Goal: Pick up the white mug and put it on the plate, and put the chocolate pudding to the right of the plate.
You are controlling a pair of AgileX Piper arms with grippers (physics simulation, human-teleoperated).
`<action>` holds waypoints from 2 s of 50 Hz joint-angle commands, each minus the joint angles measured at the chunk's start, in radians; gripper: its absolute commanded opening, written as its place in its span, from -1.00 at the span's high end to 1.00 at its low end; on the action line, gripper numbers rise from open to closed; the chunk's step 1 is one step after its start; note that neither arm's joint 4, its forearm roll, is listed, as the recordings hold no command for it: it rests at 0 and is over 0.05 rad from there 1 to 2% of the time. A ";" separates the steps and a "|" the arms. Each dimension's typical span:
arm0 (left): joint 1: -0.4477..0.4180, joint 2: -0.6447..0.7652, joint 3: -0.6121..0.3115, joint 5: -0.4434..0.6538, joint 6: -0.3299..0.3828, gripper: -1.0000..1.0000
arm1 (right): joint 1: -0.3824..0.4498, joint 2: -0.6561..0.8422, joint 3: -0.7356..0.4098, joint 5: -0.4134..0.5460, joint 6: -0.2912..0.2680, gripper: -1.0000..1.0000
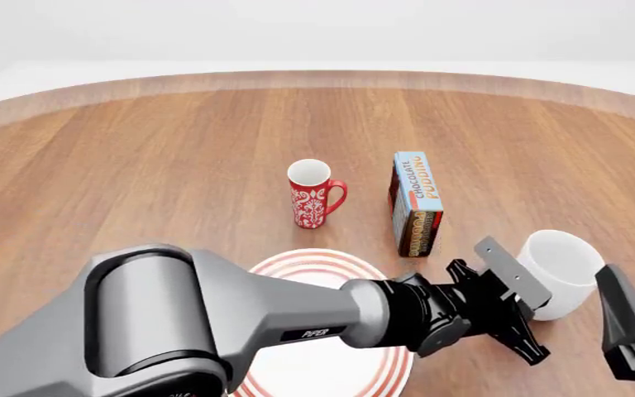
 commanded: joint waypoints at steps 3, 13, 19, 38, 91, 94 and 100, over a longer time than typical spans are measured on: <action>0.002 0.005 0.006 -0.008 0.000 1.00 | -0.001 -0.013 -0.001 0.013 0.001 -1.00; 0.002 -0.016 0.026 -0.011 0.010 1.00 | -0.002 -0.015 -0.001 0.015 0.000 -1.00; 0.003 -0.033 0.041 -0.016 0.021 1.00 | -0.003 -0.015 -0.002 0.016 -0.002 -1.00; 0.032 -0.098 0.084 -0.039 0.048 1.00 | -0.006 -0.014 -0.002 0.014 -0.004 -1.00; 0.092 -0.351 0.330 -0.165 0.039 1.00 | -0.007 -0.016 -0.004 0.014 -0.012 -1.00; 0.092 -0.366 0.348 -0.171 0.039 1.00 | -0.007 -0.016 -0.004 0.014 -0.012 -1.00; 0.098 -0.402 0.385 -0.183 0.039 1.00 | -0.007 -0.014 -0.004 0.012 -0.012 -1.00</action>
